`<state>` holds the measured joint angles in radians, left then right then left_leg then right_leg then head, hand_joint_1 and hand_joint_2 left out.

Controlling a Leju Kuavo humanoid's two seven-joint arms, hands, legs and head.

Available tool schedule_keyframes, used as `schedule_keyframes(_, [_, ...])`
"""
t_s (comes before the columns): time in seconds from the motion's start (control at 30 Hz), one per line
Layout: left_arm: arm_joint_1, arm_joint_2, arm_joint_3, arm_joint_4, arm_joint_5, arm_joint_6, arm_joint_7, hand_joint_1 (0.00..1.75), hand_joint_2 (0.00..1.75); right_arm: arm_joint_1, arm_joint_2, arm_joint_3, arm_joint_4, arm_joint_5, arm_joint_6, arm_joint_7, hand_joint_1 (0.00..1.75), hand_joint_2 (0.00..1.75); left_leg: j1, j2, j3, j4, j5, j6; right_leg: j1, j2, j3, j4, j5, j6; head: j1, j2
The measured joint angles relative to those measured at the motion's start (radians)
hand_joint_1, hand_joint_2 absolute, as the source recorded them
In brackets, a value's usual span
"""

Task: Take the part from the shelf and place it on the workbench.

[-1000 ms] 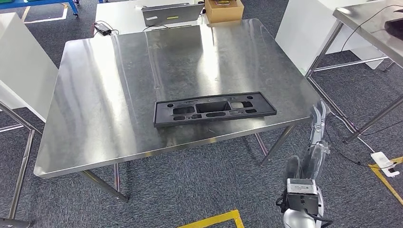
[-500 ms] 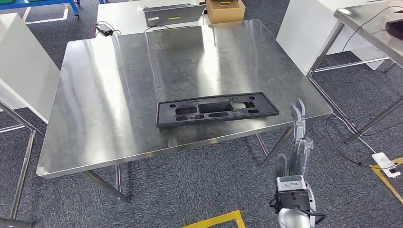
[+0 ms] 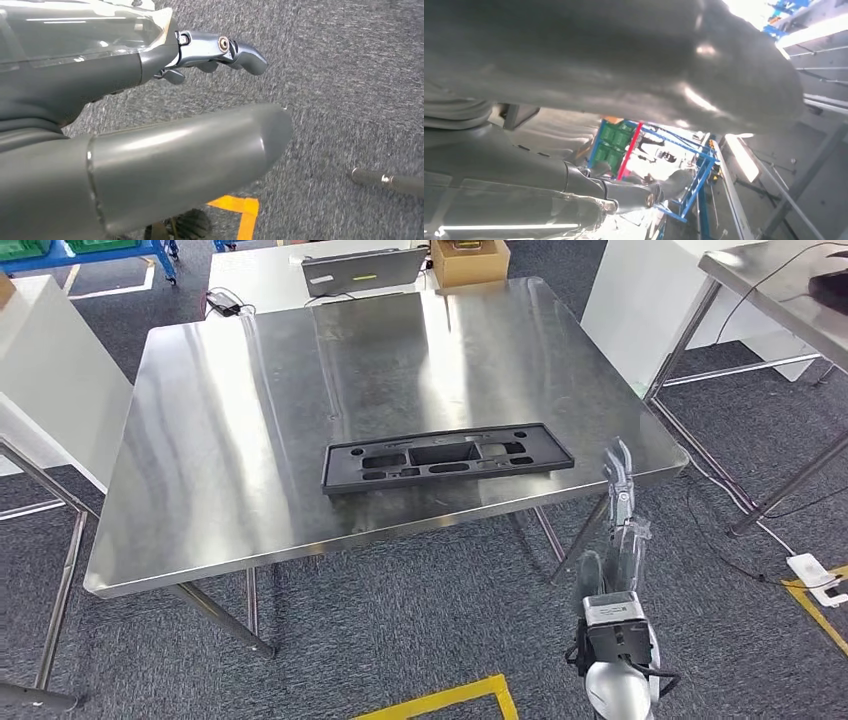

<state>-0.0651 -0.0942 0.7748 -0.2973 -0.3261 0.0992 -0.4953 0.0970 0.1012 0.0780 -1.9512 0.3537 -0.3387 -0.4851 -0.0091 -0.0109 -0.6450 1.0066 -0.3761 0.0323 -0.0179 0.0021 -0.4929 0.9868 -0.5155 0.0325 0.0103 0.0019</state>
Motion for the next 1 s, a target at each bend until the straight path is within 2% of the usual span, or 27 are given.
schedule_keyframes(0.03, [0.001,-0.001,0.002,0.000,-0.005,0.000,-0.001,0.00,0.00,-0.002,-0.001,0.001,0.003,-0.006,-0.001,0.000,0.00,0.00,0.004,0.000,-0.005,0.009,-0.013,-0.008,-0.002,-0.002,-0.004,-0.002,0.008,-0.011,0.000,0.000])
schedule_keyframes(0.07, [0.002,-0.002,0.006,0.000,-0.009,0.001,-0.002,0.00,0.00,-0.004,-0.002,0.002,0.006,-0.012,-0.003,0.000,0.00,0.00,0.008,0.001,-0.015,0.034,-0.043,-0.014,-0.006,-0.004,-0.008,-0.006,0.019,-0.024,-0.001,0.000])
schedule_keyframes(0.1, [0.002,-0.002,0.009,0.000,-0.013,0.002,-0.004,0.00,0.00,-0.006,-0.003,0.002,0.009,-0.016,-0.005,0.000,0.00,0.00,0.013,0.001,-0.029,0.080,-0.088,-0.019,-0.009,-0.007,-0.014,-0.007,0.029,-0.032,-0.001,0.000])
schedule_keyframes(0.17, [0.002,-0.004,0.014,0.000,-0.020,0.004,-0.006,0.00,0.00,-0.008,-0.005,0.003,0.014,-0.020,-0.006,0.000,0.00,0.00,0.021,0.003,-0.058,0.197,-0.177,-0.031,-0.005,-0.009,-0.032,-0.006,0.047,-0.038,-0.003,0.000])
schedule_keyframes(0.2, [0.003,-0.004,0.015,0.000,-0.023,0.004,-0.007,0.00,0.00,-0.009,-0.006,0.003,0.017,-0.021,-0.006,0.000,0.00,0.00,0.025,0.003,-0.061,0.239,-0.197,-0.037,-0.004,-0.010,-0.044,-0.004,0.055,-0.036,-0.003,0.000])
schedule_keyframes(0.23, [0.003,-0.005,0.016,0.000,-0.026,0.004,-0.008,0.00,0.00,-0.009,-0.006,0.003,0.020,-0.021,-0.007,0.000,0.00,0.00,0.028,0.004,-0.050,0.251,-0.198,-0.041,-0.003,-0.011,-0.055,-0.002,0.062,-0.034,-0.003,0.000])
schedule_keyframes(0.27, [0.002,-0.005,0.016,0.000,-0.027,0.004,-0.008,0.00,0.00,-0.009,-0.007,0.003,0.023,-0.023,-0.007,0.000,0.00,0.00,0.031,0.005,-0.019,0.227,-0.182,-0.043,-0.003,-0.011,-0.066,0.000,0.068,-0.031,-0.003,0.000])
schedule_keyframes(0.3, [0.002,-0.005,0.017,0.000,-0.028,0.004,-0.009,0.00,0.00,-0.010,-0.008,0.002,0.025,-0.024,-0.008,0.000,0.00,0.00,0.034,0.006,0.028,0.170,-0.160,-0.042,-0.004,-0.012,-0.076,0.004,0.074,-0.028,-0.003,0.000])
schedule_keyframes(0.37, [0.000,-0.005,0.017,0.000,-0.030,0.005,-0.011,0.00,0.00,-0.011,-0.010,0.002,0.029,-0.027,-0.009,0.000,0.00,0.00,0.032,0.007,0.123,0.038,-0.139,-0.035,-0.004,-0.012,-0.089,0.008,0.085,-0.016,-0.002,0.000])
schedule_keyframes(0.4, [0.000,-0.005,0.017,0.001,-0.031,0.006,-0.012,0.00,0.00,-0.013,-0.011,0.003,0.030,-0.028,-0.010,0.000,0.00,0.00,0.028,0.006,0.148,0.000,-0.137,-0.029,-0.004,-0.013,-0.092,0.009,0.091,-0.010,-0.001,0.000])
schedule_keyframes(0.43, [0.000,-0.005,0.017,0.001,-0.031,0.006,-0.013,0.00,0.00,-0.015,-0.012,0.003,0.031,-0.028,-0.010,0.001,0.00,0.00,0.024,0.006,0.154,-0.015,-0.139,-0.023,-0.005,-0.014,-0.094,0.009,0.097,-0.002,0.000,0.000])
schedule_keyframes(0.5, [0.001,-0.005,0.018,0.001,-0.032,0.006,-0.016,0.00,0.00,-0.018,-0.013,0.003,0.033,-0.028,-0.012,0.001,0.00,0.00,0.019,0.007,0.145,-0.020,-0.122,-0.006,-0.005,-0.015,-0.097,0.007,0.108,0.013,0.000,0.000])
schedule_keyframes(0.53, [0.001,-0.006,0.018,0.002,-0.033,0.006,-0.019,0.00,0.00,-0.019,-0.015,0.003,0.033,-0.028,-0.014,0.001,0.00,0.00,0.019,0.009,0.140,-0.027,-0.110,0.002,-0.005,-0.014,-0.104,0.014,0.102,0.016,0.000,0.000])
schedule_keyframes(0.57, [0.001,-0.007,0.018,0.002,-0.035,0.006,-0.022,0.00,0.00,-0.019,-0.017,0.003,0.034,-0.028,-0.015,0.001,0.00,0.00,0.020,0.012,0.132,-0.035,-0.097,0.012,-0.004,-0.013,-0.116,0.034,0.081,0.014,0.002,0.000])
schedule_keyframes(0.6, [0.001,-0.009,0.018,0.003,-0.036,0.005,-0.025,0.00,0.00,-0.020,-0.019,0.003,0.034,-0.028,-0.017,0.001,0.00,0.00,0.022,0.014,0.121,-0.042,-0.082,0.019,-0.003,-0.011,-0.133,0.074,0.044,0.008,0.003,0.000])
schedule_keyframes(0.67, [0.002,-0.009,0.018,0.004,-0.039,0.003,-0.028,0.00,0.00,-0.019,-0.023,0.003,0.036,-0.029,-0.019,0.002,0.00,0.00,0.019,0.016,0.093,-0.042,-0.061,0.025,-0.004,-0.009,-0.170,0.195,-0.044,-0.004,0.006,0.000])
schedule_keyframes(0.7, [0.003,-0.009,0.019,0.004,-0.040,0.002,-0.030,0.00,0.00,-0.019,-0.025,0.003,0.037,-0.030,-0.020,0.003,0.00,0.00,0.019,0.017,0.078,-0.041,-0.049,0.024,-0.005,-0.009,-0.178,0.251,-0.070,-0.001,0.006,0.000])
schedule_keyframes(0.73, [0.003,-0.010,0.019,0.005,-0.041,-0.001,-0.031,0.00,0.00,-0.019,-0.028,0.003,0.037,-0.030,-0.022,0.004,0.00,0.00,0.019,0.018,0.063,-0.040,-0.037,0.023,-0.005,-0.008,-0.175,0.283,-0.076,0.007,0.007,0.000])
schedule_keyframes(0.77, [0.004,-0.010,0.019,0.006,-0.041,-0.003,-0.031,0.00,0.00,-0.019,-0.029,0.003,0.037,-0.030,-0.023,0.004,0.00,0.00,0.019,0.018,0.048,-0.039,-0.026,0.020,-0.007,-0.008,-0.154,0.280,-0.063,0.020,0.007,0.000])
schedule_keyframes(0.8, [0.004,-0.011,0.019,0.007,-0.041,-0.004,-0.032,0.00,0.00,-0.019,-0.030,0.003,0.037,-0.031,-0.023,0.004,0.00,0.00,0.020,0.019,0.033,-0.035,-0.016,0.016,-0.010,-0.009,-0.114,0.241,-0.042,0.034,0.007,0.000])
schedule_keyframes(0.83, [0.005,-0.011,0.019,0.008,-0.042,-0.005,-0.032,0.00,0.00,-0.019,-0.031,0.003,0.037,-0.031,-0.024,0.004,0.00,0.00,0.020,0.018,0.019,-0.029,-0.007,0.011,-0.013,-0.008,-0.063,0.176,-0.025,0.044,0.007,0.000])
schedule_keyframes(0.87, [0.005,-0.011,0.019,0.009,-0.042,-0.006,-0.033,0.00,0.00,-0.020,-0.031,0.003,0.037,-0.031,-0.025,0.004,0.00,0.00,0.019,0.018,0.005,-0.021,0.000,0.005,-0.014,-0.007,-0.008,0.102,-0.019,0.049,0.008,0.000])
schedule_keyframes(0.9, [0.005,-0.011,0.019,0.009,-0.043,-0.006,-0.034,0.00,0.00,-0.019,-0.031,0.004,0.037,-0.030,-0.026,0.005,0.00,0.00,0.017,0.018,-0.006,-0.012,0.007,-0.001,-0.012,-0.006,0.026,0.045,-0.024,0.047,0.008,0.000])
schedule_keyframes(0.93, [0.006,-0.010,0.019,0.009,-0.044,-0.006,-0.036,0.00,0.00,-0.017,-0.031,0.004,0.037,-0.030,-0.029,0.006,0.00,0.00,0.015,0.018,-0.013,-0.006,0.014,-0.007,-0.009,-0.004,0.044,0.011,-0.032,0.041,0.009,0.000])
schedule_keyframes(0.97, [0.007,-0.010,0.019,0.010,-0.046,-0.006,-0.038,0.00,0.00,-0.013,-0.031,0.004,0.037,-0.030,-0.032,0.006,0.00,0.00,0.014,0.017,-0.017,-0.003,0.022,-0.011,-0.005,-0.003,0.046,-0.001,-0.037,0.033,0.009,0.000])
schedule_keyframes(1.0, [0.009,-0.010,0.019,0.010,-0.047,-0.006,-0.040,0.00,0.00,-0.009,-0.031,0.004,0.037,-0.029,-0.035,0.007,0.00,0.00,0.016,0.017,-0.019,-0.003,0.028,-0.016,-0.007,-0.003,0.036,0.001,-0.034,0.022,0.009,0.000])
